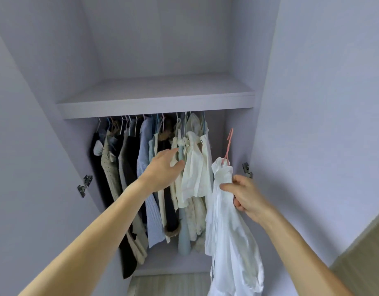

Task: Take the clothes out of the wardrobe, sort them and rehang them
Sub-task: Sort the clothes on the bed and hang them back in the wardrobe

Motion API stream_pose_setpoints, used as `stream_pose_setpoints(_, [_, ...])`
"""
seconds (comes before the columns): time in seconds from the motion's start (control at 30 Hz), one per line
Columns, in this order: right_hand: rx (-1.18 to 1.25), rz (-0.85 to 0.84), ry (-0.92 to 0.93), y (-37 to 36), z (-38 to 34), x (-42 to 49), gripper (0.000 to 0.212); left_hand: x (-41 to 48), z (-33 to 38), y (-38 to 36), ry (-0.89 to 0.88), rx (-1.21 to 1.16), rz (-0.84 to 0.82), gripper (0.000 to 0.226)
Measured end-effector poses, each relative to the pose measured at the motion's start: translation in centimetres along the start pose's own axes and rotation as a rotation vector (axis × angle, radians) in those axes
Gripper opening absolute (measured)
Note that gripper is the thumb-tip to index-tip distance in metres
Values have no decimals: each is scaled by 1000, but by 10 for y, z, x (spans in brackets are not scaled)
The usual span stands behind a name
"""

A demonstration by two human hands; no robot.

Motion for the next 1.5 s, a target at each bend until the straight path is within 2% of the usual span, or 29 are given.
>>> stream_pose_setpoints(0.1, [-78,31,16,6,12,52,12,30,10,30,-66,182,184,64])
stream_pose_setpoints(0.23, [-176,38,25,14,24,123,18,72,20,70,-120,342,399,67])
stream_pose_setpoints(0.37, [-265,45,59,21,29,182,21,115,32,95,-176,531,533,70])
stream_pose_setpoints(0.5, [-418,36,109,28,23,237,17,170,28,99,-157,622,547,69])
stream_pose_setpoints(0.6, [-511,38,142,28,21,272,16,202,11,85,-128,581,526,63])
stream_pose_setpoints(0.87, [-569,76,228,13,26,323,26,236,-10,65,-70,478,646,65])
stream_pose_setpoints(1.13, [-496,178,364,8,25,321,21,245,-13,63,-83,469,701,67])
stream_pose_setpoints(1.23, [-510,182,352,13,18,338,25,246,-14,62,-109,466,735,69])
stream_pose_setpoints(1.4, [-627,24,209,8,45,369,9,244,-12,63,-117,478,763,71])
stream_pose_setpoints(1.5, [-604,96,218,10,65,363,11,243,-13,64,-102,488,757,71])
Point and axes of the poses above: each hand's wrist, its own x-axis towards the middle knuckle, its own y-axis out of the back of the hand, z = x × y, the point moved 8 cm from there along x, towards the middle knuckle, and after that the axes turned 8 degrees about y, right-handed, at the moved point
